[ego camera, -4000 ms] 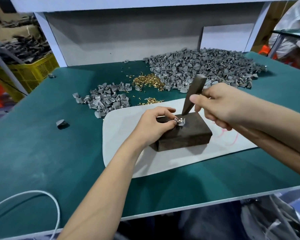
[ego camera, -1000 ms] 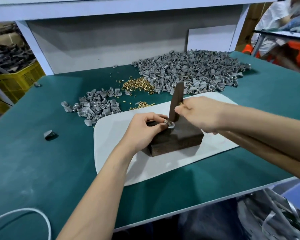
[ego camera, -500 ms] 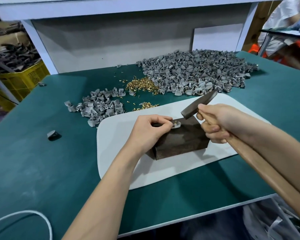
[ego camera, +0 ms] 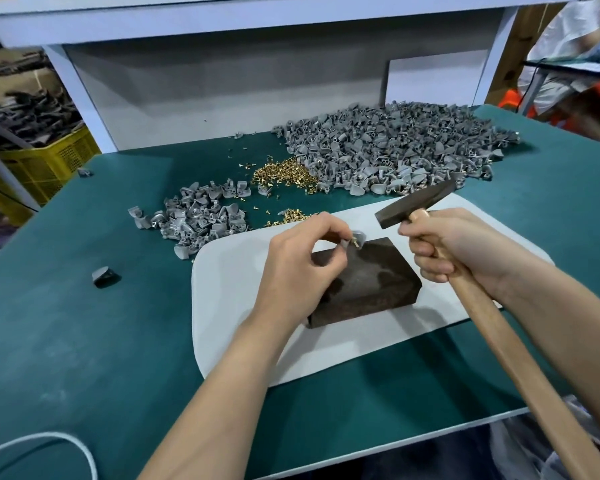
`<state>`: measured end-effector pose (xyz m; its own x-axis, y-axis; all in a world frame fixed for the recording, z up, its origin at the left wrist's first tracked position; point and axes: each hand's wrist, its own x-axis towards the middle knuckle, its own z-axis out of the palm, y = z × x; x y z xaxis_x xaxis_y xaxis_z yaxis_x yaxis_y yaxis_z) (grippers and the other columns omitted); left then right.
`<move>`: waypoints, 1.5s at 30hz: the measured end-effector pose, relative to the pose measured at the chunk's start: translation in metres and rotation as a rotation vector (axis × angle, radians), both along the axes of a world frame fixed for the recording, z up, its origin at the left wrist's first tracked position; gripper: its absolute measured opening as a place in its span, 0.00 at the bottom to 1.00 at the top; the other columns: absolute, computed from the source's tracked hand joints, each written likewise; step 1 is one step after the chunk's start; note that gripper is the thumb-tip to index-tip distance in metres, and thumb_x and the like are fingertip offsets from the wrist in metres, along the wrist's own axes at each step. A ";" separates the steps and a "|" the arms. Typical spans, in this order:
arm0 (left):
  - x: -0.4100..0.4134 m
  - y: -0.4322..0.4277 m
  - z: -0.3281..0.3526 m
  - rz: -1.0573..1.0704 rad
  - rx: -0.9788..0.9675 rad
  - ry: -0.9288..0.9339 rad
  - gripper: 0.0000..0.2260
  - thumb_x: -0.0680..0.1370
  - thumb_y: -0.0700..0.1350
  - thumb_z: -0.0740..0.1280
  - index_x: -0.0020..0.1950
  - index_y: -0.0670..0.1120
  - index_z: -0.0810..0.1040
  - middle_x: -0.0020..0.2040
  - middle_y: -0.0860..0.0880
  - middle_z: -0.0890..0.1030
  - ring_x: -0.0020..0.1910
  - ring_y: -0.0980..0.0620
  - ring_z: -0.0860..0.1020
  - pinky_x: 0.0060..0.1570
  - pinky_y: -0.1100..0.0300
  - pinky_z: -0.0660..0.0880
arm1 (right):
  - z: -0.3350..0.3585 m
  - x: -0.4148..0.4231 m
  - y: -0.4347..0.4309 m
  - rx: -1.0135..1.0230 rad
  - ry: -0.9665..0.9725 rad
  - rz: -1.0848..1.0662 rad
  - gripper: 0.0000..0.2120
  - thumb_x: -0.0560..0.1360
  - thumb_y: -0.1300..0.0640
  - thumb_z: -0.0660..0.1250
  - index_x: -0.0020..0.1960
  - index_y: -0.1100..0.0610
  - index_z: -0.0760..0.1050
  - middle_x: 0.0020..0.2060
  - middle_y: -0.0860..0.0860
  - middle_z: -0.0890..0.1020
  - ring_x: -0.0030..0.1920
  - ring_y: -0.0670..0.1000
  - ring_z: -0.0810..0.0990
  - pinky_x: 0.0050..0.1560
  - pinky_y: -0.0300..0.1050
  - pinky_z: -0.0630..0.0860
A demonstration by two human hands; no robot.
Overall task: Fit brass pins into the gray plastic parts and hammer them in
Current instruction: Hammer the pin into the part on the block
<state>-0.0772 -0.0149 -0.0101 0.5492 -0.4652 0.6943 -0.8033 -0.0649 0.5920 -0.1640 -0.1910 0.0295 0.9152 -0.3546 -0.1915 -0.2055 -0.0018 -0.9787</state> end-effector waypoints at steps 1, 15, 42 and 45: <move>0.000 0.000 0.001 -0.005 0.004 -0.037 0.08 0.70 0.32 0.67 0.44 0.43 0.78 0.40 0.54 0.80 0.42 0.59 0.78 0.47 0.63 0.75 | -0.002 -0.002 0.001 0.004 -0.015 0.011 0.10 0.76 0.64 0.62 0.37 0.58 0.64 0.23 0.51 0.65 0.17 0.46 0.59 0.19 0.36 0.60; -0.003 -0.001 0.001 -0.006 0.067 -0.006 0.10 0.71 0.31 0.67 0.45 0.46 0.79 0.42 0.57 0.79 0.43 0.62 0.76 0.47 0.71 0.71 | -0.019 0.035 -0.041 -0.277 0.425 -0.067 0.16 0.80 0.56 0.58 0.34 0.60 0.69 0.20 0.52 0.71 0.16 0.49 0.68 0.19 0.35 0.66; -0.003 -0.001 0.008 0.213 0.269 0.114 0.03 0.72 0.40 0.70 0.39 0.41 0.80 0.30 0.54 0.75 0.33 0.55 0.72 0.36 0.65 0.68 | 0.001 0.000 0.047 -1.225 0.027 0.079 0.12 0.79 0.52 0.57 0.38 0.52 0.61 0.37 0.55 0.75 0.46 0.64 0.78 0.45 0.55 0.76; -0.002 -0.002 0.007 0.218 0.281 0.111 0.03 0.72 0.41 0.71 0.39 0.42 0.80 0.31 0.53 0.76 0.33 0.53 0.73 0.37 0.62 0.69 | 0.001 0.000 0.046 -1.243 -0.046 0.029 0.16 0.78 0.52 0.59 0.35 0.51 0.57 0.31 0.51 0.69 0.42 0.64 0.78 0.39 0.51 0.73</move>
<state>-0.0787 -0.0171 -0.0029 0.7212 -0.4927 0.4869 -0.6845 -0.3996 0.6097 -0.1644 -0.1453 0.0304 0.9225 -0.2523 0.2920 -0.1555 -0.9356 -0.3171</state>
